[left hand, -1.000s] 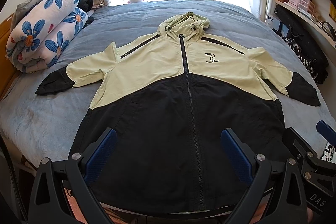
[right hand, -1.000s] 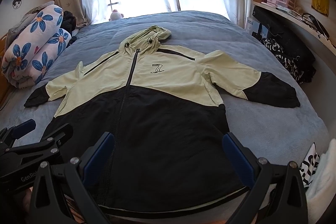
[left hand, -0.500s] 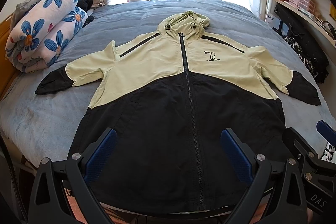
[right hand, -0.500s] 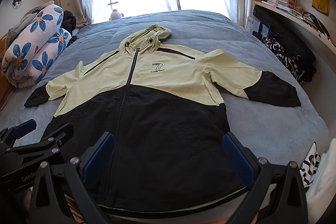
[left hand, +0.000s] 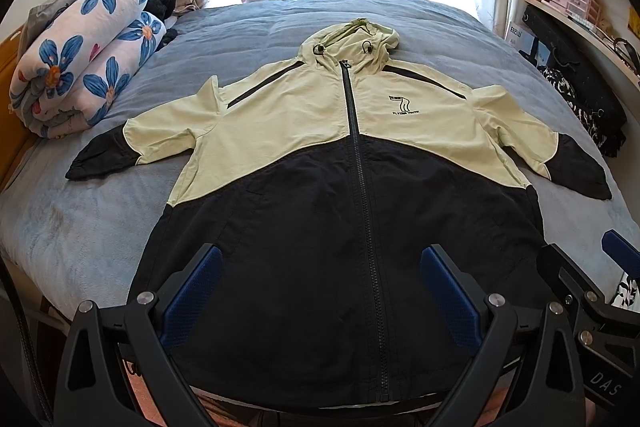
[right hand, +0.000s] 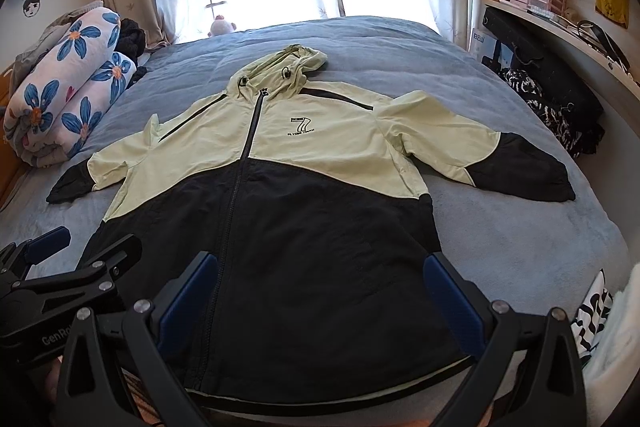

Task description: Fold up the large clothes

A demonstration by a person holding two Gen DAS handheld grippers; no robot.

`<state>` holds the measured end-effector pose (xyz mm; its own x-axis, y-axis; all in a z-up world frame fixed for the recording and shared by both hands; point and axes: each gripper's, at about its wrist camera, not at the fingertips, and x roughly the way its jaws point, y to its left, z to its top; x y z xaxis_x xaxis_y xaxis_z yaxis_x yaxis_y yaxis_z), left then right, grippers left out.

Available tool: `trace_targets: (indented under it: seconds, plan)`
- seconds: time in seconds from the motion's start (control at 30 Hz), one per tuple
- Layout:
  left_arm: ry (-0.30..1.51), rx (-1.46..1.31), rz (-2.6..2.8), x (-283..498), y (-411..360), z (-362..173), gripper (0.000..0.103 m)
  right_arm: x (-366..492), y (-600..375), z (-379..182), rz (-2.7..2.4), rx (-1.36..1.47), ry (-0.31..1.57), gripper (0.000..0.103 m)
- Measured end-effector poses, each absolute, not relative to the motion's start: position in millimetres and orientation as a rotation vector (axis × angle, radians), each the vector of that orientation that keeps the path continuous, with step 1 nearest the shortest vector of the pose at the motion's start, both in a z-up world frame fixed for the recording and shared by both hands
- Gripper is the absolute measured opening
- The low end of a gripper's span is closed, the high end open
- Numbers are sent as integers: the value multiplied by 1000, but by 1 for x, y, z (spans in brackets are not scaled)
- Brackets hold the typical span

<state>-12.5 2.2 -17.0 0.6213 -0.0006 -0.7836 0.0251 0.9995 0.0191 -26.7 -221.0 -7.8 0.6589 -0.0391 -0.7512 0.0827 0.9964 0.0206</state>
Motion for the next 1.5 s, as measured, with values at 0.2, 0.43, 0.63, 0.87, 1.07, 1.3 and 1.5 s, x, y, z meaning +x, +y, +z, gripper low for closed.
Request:
trace_targets:
  seconds: [0.2, 0.43, 0.63, 0.87, 1.07, 1.3, 1.5]
  plan:
    - [902, 30, -14, -10, 1, -16, 99, -27, -220, -10, -69, 55, 851, 103]
    - [905, 30, -15, -10, 1, -17, 99, -26, -221, -9, -68, 56, 852, 103]
    - [906, 32, -14, -10, 1, -17, 99, -26, -221, -9, -68, 57, 853, 103]
    - [907, 31, -15, -9, 0, -16, 99, -26, -221, -9, -68, 57, 854, 103]
    - [906, 35, -15, -9, -1, -17, 99, -26, -222, -8, -68, 56, 853, 103]
    - [909, 45, -17, -5, -8, -15, 99, -27, -220, -10, -66, 57, 851, 103]
    - [910, 51, -17, -2, -11, -10, 99, -26, -220, -10, -69, 47, 840, 103]
